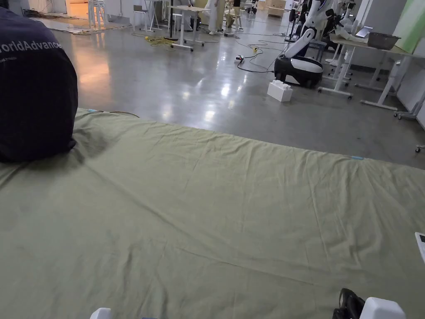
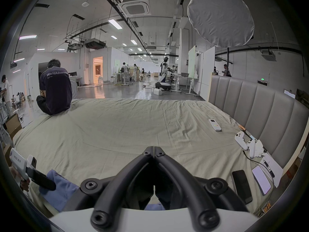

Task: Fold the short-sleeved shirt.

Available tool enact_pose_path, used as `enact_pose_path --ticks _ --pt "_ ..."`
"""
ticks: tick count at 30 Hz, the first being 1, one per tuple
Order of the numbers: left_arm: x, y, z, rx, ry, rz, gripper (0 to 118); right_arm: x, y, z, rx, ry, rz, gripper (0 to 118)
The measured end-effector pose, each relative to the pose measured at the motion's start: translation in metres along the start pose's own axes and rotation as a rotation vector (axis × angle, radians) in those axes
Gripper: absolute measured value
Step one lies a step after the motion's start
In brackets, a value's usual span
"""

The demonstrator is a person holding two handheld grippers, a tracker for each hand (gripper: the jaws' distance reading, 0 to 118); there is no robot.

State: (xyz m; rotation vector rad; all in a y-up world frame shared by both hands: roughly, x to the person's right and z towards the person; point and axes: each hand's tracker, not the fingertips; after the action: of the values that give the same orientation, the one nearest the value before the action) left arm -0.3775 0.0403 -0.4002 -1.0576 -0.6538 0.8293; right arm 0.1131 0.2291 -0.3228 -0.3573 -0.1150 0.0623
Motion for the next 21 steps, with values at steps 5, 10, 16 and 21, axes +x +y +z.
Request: enact_pose_path --ticks 5,10,16,21 --pt "0.024 -0.002 -0.011 0.029 0.002 -0.009 17 -0.001 0.0 0.003 -0.001 -0.003 0.005 0" --pt "0.032 0.008 0.014 0.074 0.034 -0.027 16 0.001 0.001 0.004 0.002 0.002 0.009 0" --pt "0.073 0.031 0.079 0.134 0.245 -0.063 16 0.007 0.004 0.006 0.016 0.007 0.007 0" --pt "0.137 0.029 0.108 0.137 0.521 -0.195 16 0.008 0.003 0.003 0.022 0.024 -0.011 0"
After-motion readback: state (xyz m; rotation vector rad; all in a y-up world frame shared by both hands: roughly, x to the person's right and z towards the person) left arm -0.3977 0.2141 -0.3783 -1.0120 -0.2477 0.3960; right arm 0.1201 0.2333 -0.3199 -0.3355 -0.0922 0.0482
